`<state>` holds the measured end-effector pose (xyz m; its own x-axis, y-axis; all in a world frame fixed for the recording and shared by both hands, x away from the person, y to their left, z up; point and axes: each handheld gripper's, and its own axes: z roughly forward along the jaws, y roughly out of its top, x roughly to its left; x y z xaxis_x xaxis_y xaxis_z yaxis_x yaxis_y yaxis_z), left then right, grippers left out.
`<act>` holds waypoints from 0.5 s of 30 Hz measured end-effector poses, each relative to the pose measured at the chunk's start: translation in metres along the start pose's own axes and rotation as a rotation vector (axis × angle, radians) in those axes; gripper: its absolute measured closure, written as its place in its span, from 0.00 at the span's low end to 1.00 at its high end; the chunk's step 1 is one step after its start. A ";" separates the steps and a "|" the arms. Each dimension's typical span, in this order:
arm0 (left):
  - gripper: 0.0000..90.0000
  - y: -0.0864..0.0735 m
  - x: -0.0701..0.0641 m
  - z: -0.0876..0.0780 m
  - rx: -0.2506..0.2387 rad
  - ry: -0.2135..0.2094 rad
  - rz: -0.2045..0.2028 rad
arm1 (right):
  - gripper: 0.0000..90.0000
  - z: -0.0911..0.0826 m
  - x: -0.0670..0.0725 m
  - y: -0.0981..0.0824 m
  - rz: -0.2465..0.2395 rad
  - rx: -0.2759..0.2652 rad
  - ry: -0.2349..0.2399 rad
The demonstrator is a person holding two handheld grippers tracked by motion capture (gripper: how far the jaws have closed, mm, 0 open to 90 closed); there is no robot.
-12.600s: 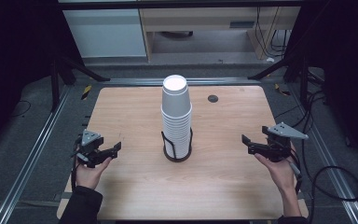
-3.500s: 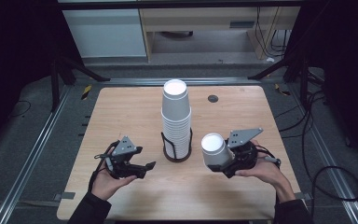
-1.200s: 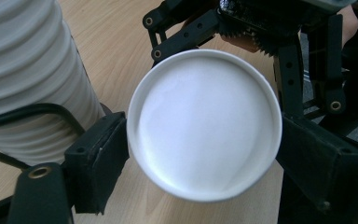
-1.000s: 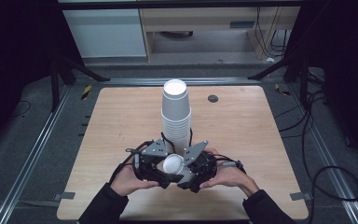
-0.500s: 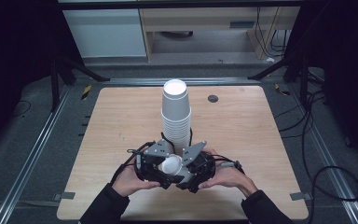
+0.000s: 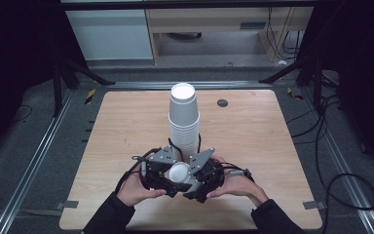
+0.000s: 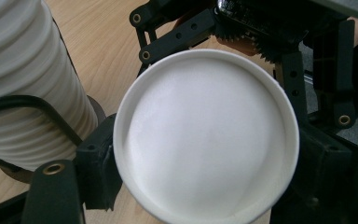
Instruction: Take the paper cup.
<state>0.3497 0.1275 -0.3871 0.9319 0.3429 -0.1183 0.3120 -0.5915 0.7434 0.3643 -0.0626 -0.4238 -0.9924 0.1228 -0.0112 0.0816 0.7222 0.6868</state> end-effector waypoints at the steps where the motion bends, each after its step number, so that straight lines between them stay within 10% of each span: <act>1: 0.25 0.000 0.000 0.000 0.002 0.002 0.004 | 0.13 0.000 0.000 0.000 -0.001 -0.002 -0.001; 15: 0.25 -0.003 0.001 -0.011 -0.007 0.030 0.008 | 0.05 -0.012 -0.002 0.000 0.043 -0.033 -0.017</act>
<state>0.3477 0.1373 -0.3821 0.9284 0.3598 -0.0930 0.3034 -0.5891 0.7490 0.3652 -0.0710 -0.4150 -0.9863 0.1649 0.0063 0.1205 0.6936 0.7102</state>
